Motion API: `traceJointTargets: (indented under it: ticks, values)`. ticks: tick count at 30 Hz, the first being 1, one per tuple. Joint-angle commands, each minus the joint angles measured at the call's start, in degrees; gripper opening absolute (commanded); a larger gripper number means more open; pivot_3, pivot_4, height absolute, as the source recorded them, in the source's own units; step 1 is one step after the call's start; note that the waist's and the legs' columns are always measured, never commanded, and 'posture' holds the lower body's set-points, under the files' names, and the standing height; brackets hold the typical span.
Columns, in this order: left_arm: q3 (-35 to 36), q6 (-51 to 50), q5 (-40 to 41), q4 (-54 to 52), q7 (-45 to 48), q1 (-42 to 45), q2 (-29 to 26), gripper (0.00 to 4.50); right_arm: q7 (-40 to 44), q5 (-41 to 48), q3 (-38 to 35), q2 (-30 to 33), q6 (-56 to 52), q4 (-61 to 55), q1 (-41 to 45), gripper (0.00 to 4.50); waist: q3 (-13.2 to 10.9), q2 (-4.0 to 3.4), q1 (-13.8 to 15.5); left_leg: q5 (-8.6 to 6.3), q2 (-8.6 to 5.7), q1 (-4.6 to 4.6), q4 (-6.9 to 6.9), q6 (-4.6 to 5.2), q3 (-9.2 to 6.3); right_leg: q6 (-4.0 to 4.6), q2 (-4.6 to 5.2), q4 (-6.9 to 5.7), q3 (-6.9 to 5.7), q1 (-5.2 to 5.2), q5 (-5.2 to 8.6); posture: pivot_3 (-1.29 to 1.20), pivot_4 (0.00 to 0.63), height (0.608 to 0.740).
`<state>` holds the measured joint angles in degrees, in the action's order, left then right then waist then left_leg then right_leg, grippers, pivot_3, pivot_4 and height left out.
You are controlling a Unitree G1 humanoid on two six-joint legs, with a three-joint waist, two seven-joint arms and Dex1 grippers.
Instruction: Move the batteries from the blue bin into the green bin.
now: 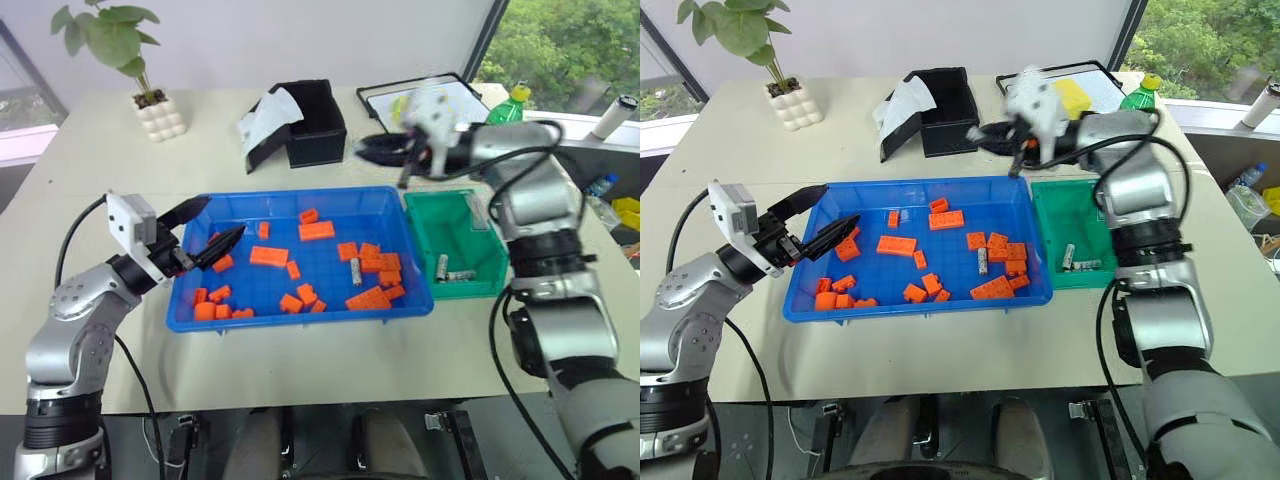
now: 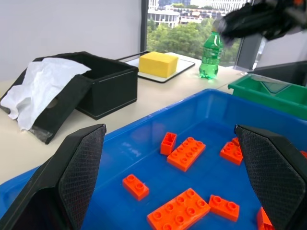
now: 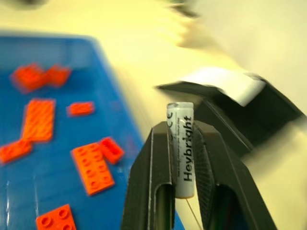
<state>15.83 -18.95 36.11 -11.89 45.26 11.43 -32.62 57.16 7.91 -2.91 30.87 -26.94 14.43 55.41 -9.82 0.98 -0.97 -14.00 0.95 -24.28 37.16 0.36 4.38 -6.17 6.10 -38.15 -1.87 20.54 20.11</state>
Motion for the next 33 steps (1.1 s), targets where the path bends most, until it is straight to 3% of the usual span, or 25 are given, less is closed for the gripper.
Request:
traceJointTargets:
  ticks: [1, 12, 21, 29, 30, 33]
  values:
    - [-0.52, 2.36, -0.76, 0.55, 0.92, 2.68, 0.17, 4.50, -6.12, 5.33, -8.03, 1.96, -9.57, -7.44, -3.11, 0.03, 0.00, 0.00, 0.19, 0.00, 0.00, 0.00, 0.00, 0.00, 0.00, 0.00, 0.00, 0.00, 0.00, 0.00, 0.00, 0.00, 0.150, 0.732]
    - [-4.56, -3.26, 1.26, 2.04, 10.39, 7.68, -4.72, 4.50, -6.67, 14.30, -14.15, 12.61, -23.98, -26.26, -26.01, 0.03, 0.00, -0.01, 0.09, -0.03, 0.01, -0.07, -0.02, 0.08, 0.03, 0.00, -0.09, 0.07, 0.00, 0.03, 0.00, 0.00, 0.150, 0.732]
    - [-6.85, -8.23, 2.21, 2.58, 16.19, 9.25, -6.93, 4.50, -9.71, 15.22, -14.14, 14.66, -22.96, -26.37, -31.74, 0.03, 0.00, 0.00, 0.33, -0.02, 0.02, -0.07, -0.01, 0.08, 0.02, 0.00, -0.16, 0.08, 0.01, 0.02, 0.00, 0.00, 0.150, 0.732]
    - [-7.26, -7.87, 0.92, 3.18, 16.60, 9.96, -6.88, 4.50, -9.53, 15.75, -12.98, 15.98, -21.83, -25.42, -31.94, 4.18, 0.00, 0.00, 0.29, -0.02, 0.02, -0.07, 0.01, 0.08, 0.01, 0.00, -0.17, 0.08, 0.02, 0.02, 0.00, 0.00, 0.150, 0.732]
    - [-7.34, -7.56, 0.57, 3.19, 16.60, 9.95, -6.92, 4.50, -10.03, 15.34, -12.84, 16.03, -21.29, -24.94, -31.52, 4.44, 0.00, 0.00, 0.29, -0.02, 0.02, -0.07, 0.01, 0.08, 0.01, 0.00, -0.17, 0.08, 0.02, 0.02, 0.00, 0.00, 0.150, 0.732]
    - [-7.51, -7.17, -0.01, 3.45, 16.86, 10.06, -7.15, 4.50, -11.25, 14.86, -11.70, 16.31, -21.17, -23.33, -27.67, 4.44, 0.00, -0.01, 0.20, -0.02, 0.02, -0.07, 0.02, 0.08, 0.01, 0.00, -0.17, 0.08, 0.02, 0.02, 0.00, 0.00, 0.150, 0.732]
